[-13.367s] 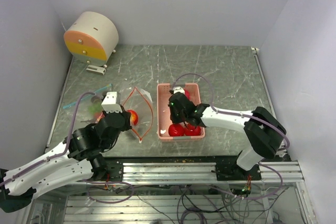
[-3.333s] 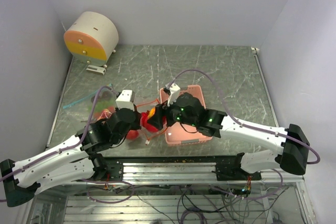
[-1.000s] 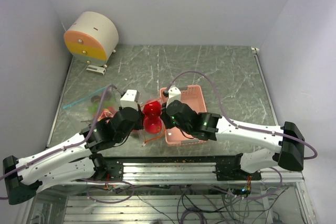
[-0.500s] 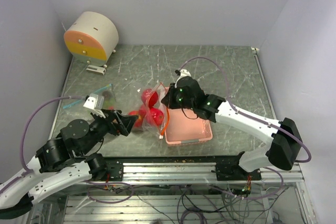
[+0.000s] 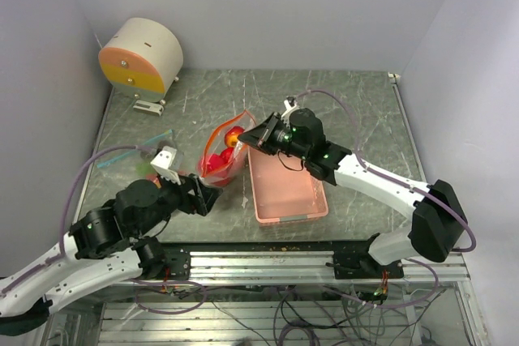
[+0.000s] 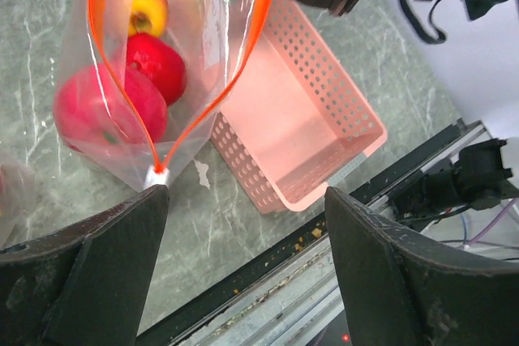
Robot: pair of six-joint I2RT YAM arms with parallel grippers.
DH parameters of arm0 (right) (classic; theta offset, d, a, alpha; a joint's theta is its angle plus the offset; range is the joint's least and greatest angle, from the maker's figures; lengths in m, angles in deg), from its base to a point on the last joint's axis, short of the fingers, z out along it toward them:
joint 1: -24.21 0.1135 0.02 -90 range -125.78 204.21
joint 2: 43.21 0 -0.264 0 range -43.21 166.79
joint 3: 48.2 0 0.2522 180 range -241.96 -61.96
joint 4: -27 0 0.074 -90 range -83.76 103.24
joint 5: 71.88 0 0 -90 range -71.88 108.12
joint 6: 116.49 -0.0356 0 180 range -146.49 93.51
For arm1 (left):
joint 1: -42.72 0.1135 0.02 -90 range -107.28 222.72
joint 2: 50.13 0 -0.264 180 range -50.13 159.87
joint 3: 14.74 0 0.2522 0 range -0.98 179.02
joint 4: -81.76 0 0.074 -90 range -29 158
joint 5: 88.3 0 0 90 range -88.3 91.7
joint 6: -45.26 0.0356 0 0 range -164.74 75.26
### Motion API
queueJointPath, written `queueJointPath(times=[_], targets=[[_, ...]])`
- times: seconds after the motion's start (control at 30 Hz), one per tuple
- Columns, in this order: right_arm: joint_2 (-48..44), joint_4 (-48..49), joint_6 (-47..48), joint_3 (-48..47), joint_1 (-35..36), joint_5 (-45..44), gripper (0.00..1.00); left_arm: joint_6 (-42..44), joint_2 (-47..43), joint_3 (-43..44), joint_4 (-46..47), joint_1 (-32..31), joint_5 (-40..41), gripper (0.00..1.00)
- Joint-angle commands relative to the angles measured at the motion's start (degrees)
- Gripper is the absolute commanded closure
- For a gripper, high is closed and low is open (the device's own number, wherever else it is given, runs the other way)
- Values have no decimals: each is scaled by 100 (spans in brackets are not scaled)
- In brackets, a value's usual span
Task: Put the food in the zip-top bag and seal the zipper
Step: Adjust the zipper food storage bag at the center of the board.
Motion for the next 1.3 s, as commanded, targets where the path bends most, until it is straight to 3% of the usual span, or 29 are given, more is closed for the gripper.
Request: queueJointPath(times=[0.0, 0.27, 0.43, 0.67, 0.83, 0.9, 1.1, 1.27], targets=[[-33, 742, -594, 16, -9, 93, 100, -206, 322, -81, 51, 16, 191, 12], [-41, 790, -586, 263, -38, 168, 100, -239, 186, -64, -205, 14, 957, 0], [-6, 880, -616, 266, -93, 251, 100, -129, 209, -73, -264, 15, 988, 0], [31, 1019, -701, 246, -114, 450, 100, -123, 608, -283, 33, 19, 1261, 9], [23, 1018, -701, 269, -128, 444, 100, 84, 759, -440, 549, 20, 1091, 23], [49, 1058, -726, 286, -140, 481, 100, 151, 862, -467, 667, 20, 1039, 34], [90, 1199, -805, 379, -140, 596, 100, 268, 1233, -398, 722, 16, 1206, 90], [-62, 941, -434, 402, -140, 495, 100, 273, 1294, -193, 431, 17, 1459, 93]])
